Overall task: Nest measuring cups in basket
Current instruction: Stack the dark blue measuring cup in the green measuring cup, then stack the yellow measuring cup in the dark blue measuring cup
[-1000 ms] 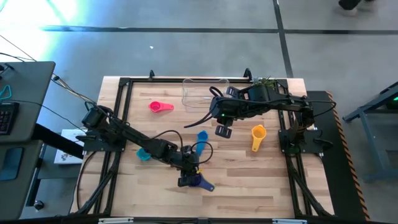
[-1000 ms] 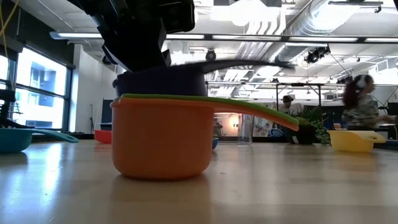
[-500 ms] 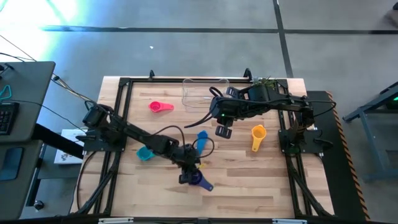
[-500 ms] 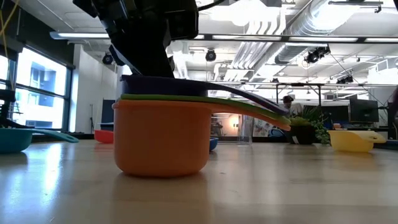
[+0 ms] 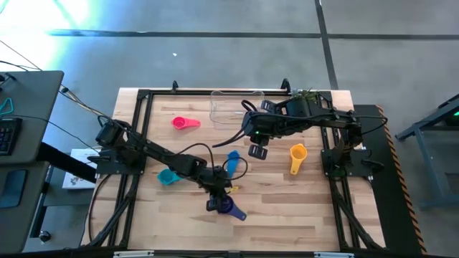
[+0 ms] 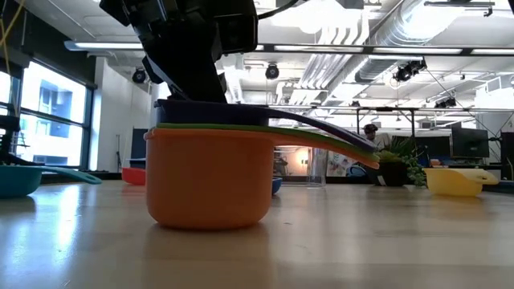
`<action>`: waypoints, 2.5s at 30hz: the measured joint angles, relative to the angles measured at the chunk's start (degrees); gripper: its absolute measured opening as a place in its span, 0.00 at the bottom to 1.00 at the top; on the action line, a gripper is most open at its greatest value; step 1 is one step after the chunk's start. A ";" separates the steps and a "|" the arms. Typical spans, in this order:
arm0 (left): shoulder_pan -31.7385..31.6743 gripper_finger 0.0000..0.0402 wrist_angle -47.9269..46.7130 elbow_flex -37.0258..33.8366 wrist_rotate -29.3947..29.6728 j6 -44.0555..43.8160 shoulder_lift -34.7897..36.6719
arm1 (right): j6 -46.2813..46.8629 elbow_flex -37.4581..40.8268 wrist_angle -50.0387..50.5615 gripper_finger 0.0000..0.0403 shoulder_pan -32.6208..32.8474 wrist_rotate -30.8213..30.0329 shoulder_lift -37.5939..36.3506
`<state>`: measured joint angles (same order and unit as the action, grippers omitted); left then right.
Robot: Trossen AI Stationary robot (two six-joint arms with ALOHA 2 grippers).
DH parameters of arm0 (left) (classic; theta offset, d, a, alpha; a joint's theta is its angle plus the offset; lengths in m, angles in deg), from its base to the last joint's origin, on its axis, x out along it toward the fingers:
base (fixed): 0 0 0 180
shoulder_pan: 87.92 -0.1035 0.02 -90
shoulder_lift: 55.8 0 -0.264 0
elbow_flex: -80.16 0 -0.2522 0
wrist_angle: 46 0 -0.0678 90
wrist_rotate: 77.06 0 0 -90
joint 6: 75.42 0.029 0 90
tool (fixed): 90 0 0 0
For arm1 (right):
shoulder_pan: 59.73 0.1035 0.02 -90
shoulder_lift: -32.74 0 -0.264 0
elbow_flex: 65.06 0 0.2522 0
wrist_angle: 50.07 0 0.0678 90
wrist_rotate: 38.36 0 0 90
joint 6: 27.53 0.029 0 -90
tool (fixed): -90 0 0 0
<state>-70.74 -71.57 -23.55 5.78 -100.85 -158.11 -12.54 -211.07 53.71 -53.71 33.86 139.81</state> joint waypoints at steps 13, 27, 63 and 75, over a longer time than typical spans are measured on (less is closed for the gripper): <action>-1.48 0.22 -4.63 0.02 -0.86 0.02 3.37 | 0.00 -0.01 -0.02 0.25 -0.01 -0.02 0.00; -1.43 0.22 -15.88 -0.10 -0.63 2.01 14.92 | -3.70 0.00 -0.03 0.25 -0.82 1.57 -0.17; -5.52 0.22 -37.65 -0.02 21.45 0.02 48.09 | 11.37 39.86 -2.89 0.25 -21.14 8.36 -23.80; -5.52 0.22 -37.95 -0.02 21.44 0.00 47.41 | 22.57 64.08 -8.41 0.26 -21.09 9.73 -40.14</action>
<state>-76.26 -109.52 -23.58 27.22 -100.85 -110.70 10.02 -146.99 45.30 -74.80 43.59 99.66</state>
